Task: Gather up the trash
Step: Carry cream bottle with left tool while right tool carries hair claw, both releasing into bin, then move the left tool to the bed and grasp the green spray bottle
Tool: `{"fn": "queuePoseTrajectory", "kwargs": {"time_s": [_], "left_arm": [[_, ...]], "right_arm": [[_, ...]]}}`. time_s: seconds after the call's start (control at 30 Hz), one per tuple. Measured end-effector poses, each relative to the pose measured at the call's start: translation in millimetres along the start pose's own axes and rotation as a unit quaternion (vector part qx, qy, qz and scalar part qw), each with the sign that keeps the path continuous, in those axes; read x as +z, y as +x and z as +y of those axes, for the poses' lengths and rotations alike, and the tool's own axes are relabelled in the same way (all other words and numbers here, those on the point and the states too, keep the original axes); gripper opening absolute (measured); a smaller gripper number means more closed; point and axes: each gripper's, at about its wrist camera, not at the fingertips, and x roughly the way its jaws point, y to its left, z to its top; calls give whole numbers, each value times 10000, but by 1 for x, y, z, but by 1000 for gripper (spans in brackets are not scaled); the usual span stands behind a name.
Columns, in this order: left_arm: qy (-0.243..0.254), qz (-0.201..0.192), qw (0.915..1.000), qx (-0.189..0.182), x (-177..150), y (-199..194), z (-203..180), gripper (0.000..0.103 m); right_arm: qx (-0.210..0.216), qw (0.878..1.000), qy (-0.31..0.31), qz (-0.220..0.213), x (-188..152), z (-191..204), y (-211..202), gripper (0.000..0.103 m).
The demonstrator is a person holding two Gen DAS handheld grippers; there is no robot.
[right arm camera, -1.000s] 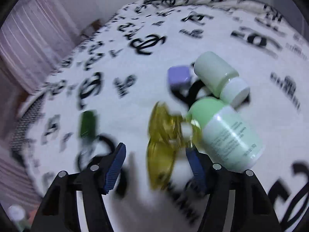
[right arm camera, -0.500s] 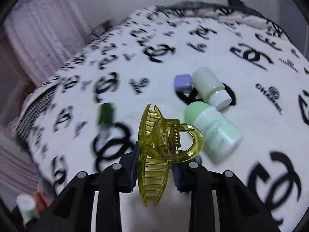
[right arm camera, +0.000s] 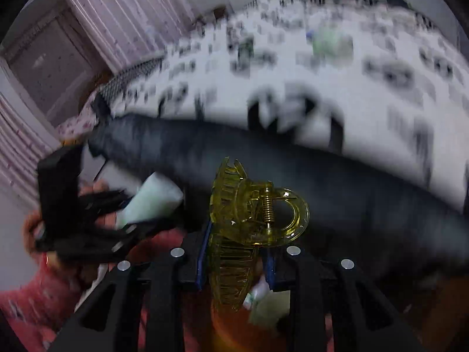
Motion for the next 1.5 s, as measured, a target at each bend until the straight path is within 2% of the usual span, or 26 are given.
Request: {"fn": "queuePoseTrajectory", "kwargs": {"time_s": [0.13,0.23,0.33,0.37,0.4,0.43,0.47,0.53,0.7,0.9,1.03,1.13,1.23,1.4,1.5], "left_arm": [[-103,968,9950,-229,-33,69,-11,47],[-47,1741,9847,-41,-61,129,-17,47],[91,2305,9728,226,-81,171,-21,47],[87,2565,9659,351,-88,184,-20,47],[115,2704,9615,481,-92,192,-20,47],[138,2833,9569,625,-95,198,-19,48],[116,2861,9558,668,-96,199,-17,49],[0,2802,9580,606,-96,196,-13,51],[-196,2639,9624,620,-93,192,-8,52],[-243,2492,9659,659,-89,188,-7,52],[-220,2260,9711,735,-86,177,-8,52],[-206,1921,9778,817,-80,163,-10,52],[-125,1345,9868,898,-69,137,-13,52],[28,632,9920,1095,-52,93,-20,52],[77,180,9940,1074,-33,56,-22,52]], "right_arm": [[-138,9948,491,884,-74,-22,51,29],[-365,9851,788,1482,-113,-40,96,29],[-482,9727,1148,1960,-138,-58,138,31],[-670,9667,1289,2105,-143,-65,148,44],[-808,9631,1382,2164,-145,-69,151,64],[-815,9632,1508,2072,-144,-73,147,68],[-770,9648,1576,1957,-143,-75,143,71],[-754,9674,1659,1756,-142,-77,134,74],[-695,9642,1976,1628,-144,-89,127,74],[-740,9650,1996,1531,-144,-91,125,74],[-751,9657,2034,1429,-145,-93,122,74],[-768,9662,2047,1370,-146,-93,120,74],[-778,9667,2044,1328,-145,-93,118,74],[-772,9675,2025,1306,-144,-92,117,74],[-771,9688,1977,1281,-144,-90,118,74]]}}
